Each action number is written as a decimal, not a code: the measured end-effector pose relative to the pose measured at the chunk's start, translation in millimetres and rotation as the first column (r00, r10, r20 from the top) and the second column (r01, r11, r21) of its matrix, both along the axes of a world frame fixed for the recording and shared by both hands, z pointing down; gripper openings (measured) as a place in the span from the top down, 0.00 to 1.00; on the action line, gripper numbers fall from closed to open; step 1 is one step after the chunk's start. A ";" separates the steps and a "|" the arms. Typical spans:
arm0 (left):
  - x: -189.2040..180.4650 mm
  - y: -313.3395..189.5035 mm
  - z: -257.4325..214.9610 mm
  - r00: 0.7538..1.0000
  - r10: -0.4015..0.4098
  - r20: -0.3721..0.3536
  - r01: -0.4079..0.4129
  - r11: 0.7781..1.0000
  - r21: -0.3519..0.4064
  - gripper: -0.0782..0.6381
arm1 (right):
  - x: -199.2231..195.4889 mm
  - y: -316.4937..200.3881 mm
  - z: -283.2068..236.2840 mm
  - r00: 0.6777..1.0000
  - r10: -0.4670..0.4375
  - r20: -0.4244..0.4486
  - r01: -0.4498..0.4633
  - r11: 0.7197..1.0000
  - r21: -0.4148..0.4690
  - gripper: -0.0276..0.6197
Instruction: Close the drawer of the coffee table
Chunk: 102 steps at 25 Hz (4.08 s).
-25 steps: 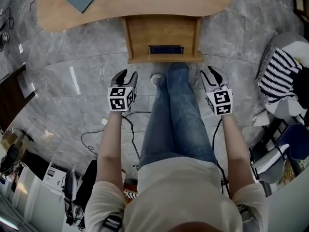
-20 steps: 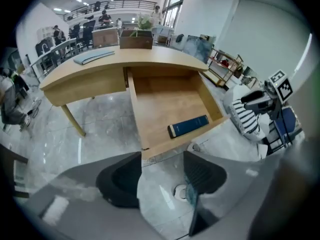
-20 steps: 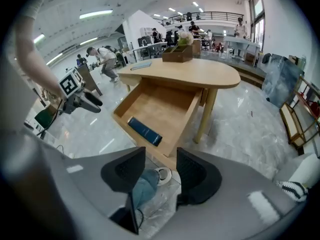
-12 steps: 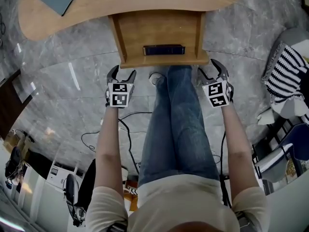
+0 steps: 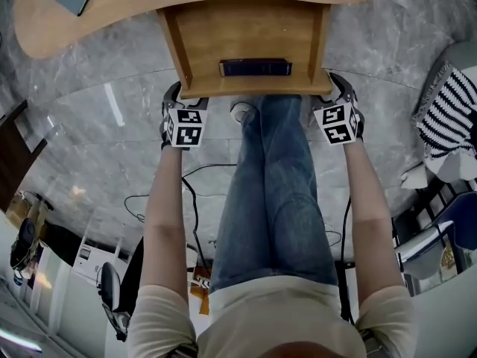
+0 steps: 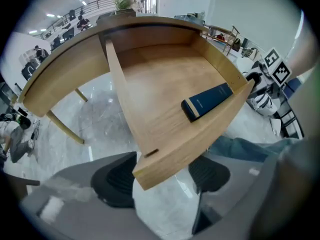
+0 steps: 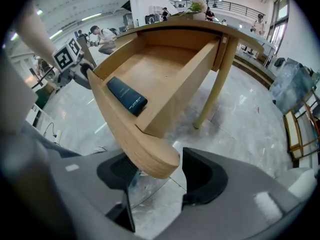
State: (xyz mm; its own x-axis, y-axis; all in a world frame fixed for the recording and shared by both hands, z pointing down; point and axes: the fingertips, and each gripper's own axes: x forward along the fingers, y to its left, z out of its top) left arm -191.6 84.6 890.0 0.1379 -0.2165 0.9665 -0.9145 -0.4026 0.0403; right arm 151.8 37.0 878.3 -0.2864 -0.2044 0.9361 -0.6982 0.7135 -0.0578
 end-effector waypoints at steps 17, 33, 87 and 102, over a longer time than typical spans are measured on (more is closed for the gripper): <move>3.2 -7.2 -10.4 0.999 -0.052 0.007 0.053 0.998 -0.045 0.49 | 0.2 -3.1 -7.1 0.996 0.063 -0.065 -0.066 0.997 -0.043 0.62; 0.3 -16.6 -66.6 1.000 -0.024 0.005 0.024 0.999 -0.027 0.51 | -2.1 -5.8 -56.3 0.993 0.106 -0.050 -0.108 0.993 -0.048 0.62; -17.5 -136.8 -81.2 0.997 -0.046 0.061 0.043 0.998 0.051 0.49 | -17.6 -113.0 -71.3 0.991 0.129 0.029 -0.129 0.991 0.024 0.63; -21.1 -182.9 -83.3 0.987 -0.146 0.064 0.140 0.986 0.094 0.48 | -19.5 -160.9 -71.0 0.993 0.109 0.050 -0.112 0.992 0.055 0.63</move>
State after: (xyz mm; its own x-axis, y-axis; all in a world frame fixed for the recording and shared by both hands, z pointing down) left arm -212.6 -98.3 806.7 0.0318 -0.3142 0.9488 -0.9622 -0.2664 -0.0560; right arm 132.3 -124.0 807.3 -0.3021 -0.2899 0.9081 -0.7704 0.6353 -0.0534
